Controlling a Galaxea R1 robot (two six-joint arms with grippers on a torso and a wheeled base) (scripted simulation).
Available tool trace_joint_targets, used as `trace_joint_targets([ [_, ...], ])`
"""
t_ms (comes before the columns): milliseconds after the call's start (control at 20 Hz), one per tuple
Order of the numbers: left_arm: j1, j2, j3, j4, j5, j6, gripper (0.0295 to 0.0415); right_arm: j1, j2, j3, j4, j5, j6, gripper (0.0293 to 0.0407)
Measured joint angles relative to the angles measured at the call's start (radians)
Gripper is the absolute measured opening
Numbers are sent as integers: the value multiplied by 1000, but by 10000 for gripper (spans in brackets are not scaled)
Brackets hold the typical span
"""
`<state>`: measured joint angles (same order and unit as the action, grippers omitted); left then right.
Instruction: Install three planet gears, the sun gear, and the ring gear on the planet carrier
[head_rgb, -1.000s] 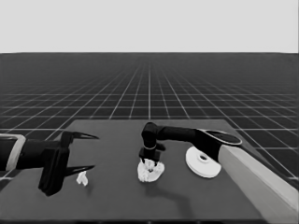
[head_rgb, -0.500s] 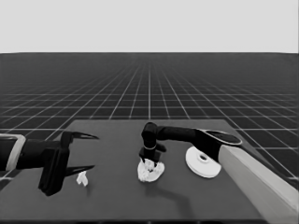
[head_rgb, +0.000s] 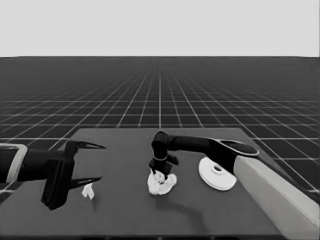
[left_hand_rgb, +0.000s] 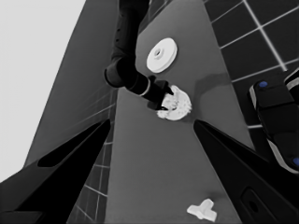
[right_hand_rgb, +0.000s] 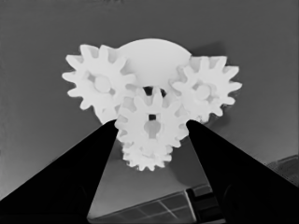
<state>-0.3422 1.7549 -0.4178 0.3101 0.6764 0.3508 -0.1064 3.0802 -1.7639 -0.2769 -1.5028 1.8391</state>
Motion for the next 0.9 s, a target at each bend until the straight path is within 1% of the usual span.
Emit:
trace_joint_targets([
  [900, 0, 0, 0, 0, 0, 0, 385, -2, -1, 0, 0, 0, 188, 309],
])
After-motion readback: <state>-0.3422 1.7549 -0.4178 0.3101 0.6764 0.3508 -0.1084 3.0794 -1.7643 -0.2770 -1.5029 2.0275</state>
